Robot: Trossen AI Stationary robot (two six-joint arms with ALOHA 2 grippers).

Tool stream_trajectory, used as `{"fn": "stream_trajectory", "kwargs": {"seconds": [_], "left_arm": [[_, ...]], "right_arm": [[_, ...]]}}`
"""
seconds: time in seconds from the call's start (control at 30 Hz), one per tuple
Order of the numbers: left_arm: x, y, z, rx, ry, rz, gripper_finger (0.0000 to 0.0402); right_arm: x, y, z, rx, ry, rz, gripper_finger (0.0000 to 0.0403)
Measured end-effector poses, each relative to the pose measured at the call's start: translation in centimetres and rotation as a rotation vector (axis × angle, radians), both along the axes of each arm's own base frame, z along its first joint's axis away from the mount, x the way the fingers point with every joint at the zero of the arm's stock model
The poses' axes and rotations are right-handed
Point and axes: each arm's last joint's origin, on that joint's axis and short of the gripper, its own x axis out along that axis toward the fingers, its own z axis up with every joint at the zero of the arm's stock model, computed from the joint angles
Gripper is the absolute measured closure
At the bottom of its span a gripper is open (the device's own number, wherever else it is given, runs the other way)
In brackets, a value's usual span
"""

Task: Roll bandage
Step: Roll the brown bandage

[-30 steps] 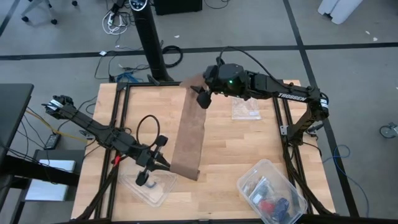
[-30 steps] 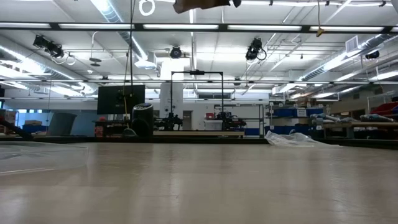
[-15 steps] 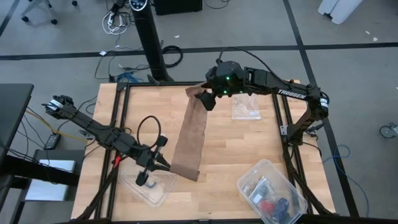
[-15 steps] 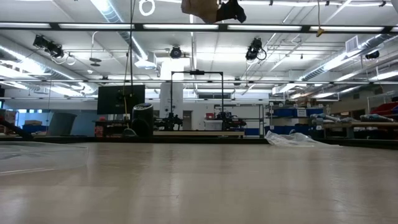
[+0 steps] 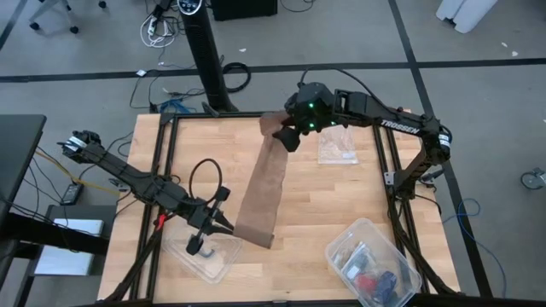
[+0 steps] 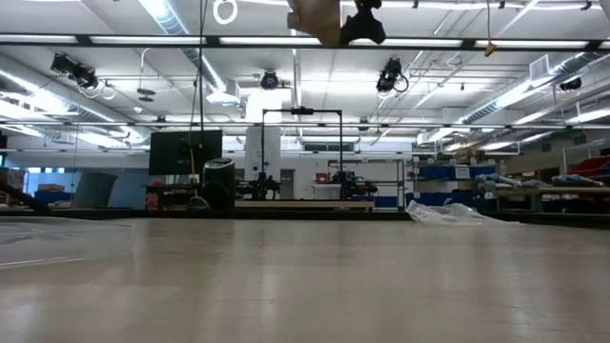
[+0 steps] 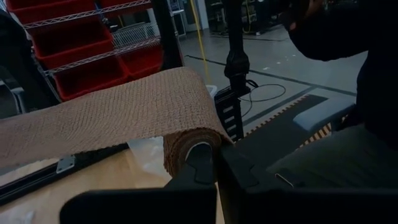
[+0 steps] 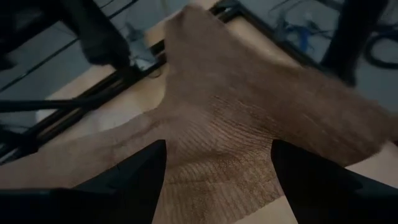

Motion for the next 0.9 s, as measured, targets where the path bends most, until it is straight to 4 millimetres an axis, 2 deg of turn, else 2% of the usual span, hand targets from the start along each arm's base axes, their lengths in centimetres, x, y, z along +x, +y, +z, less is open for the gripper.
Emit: {"fn": "stream_trajectory", "kwargs": {"seconds": [0.17,0.47,0.7,0.8,0.9], "left_arm": [[0.0,0.0,-0.1,0.005,0.012,-0.001,0.0401],[0.0,0.0,-0.1,-0.007,0.020,-0.002,0.0401],[0.0,0.0,0.1,-0.019,-0.003,0.000,0.0401],[0.0,0.0,0.2,-0.024,-0.011,0.000,0.0401],[0.0,0.0,0.2,-0.023,-0.012,0.001,0.0401]], "right_arm": [[0.1,1.7,0.4,-0.021,-0.023,0.137,0.0108],[0.7,5.1,1.3,-0.212,-0.088,0.349,0.0107],[0.8,8.5,1.3,-0.419,-0.050,0.414,0.0115],[0.8,10.1,0.6,-0.460,-0.022,0.447,0.0120],[0.9,11.5,-1.3,-0.463,0.029,0.498,0.0127]]}}
